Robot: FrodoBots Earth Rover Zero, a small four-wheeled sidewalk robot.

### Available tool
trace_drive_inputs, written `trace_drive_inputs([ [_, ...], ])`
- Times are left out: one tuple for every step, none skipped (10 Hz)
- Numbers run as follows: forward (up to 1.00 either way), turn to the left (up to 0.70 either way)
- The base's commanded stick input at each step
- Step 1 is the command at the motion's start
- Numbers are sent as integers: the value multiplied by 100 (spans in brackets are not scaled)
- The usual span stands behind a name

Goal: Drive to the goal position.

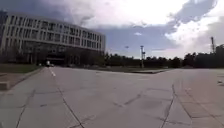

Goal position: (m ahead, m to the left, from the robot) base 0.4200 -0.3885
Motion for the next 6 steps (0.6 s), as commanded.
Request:
trace_drive_inputs([
  [50,1],
  [50,1],
  [50,1],
  [50,1],
  [50,1],
  [50,1],
])
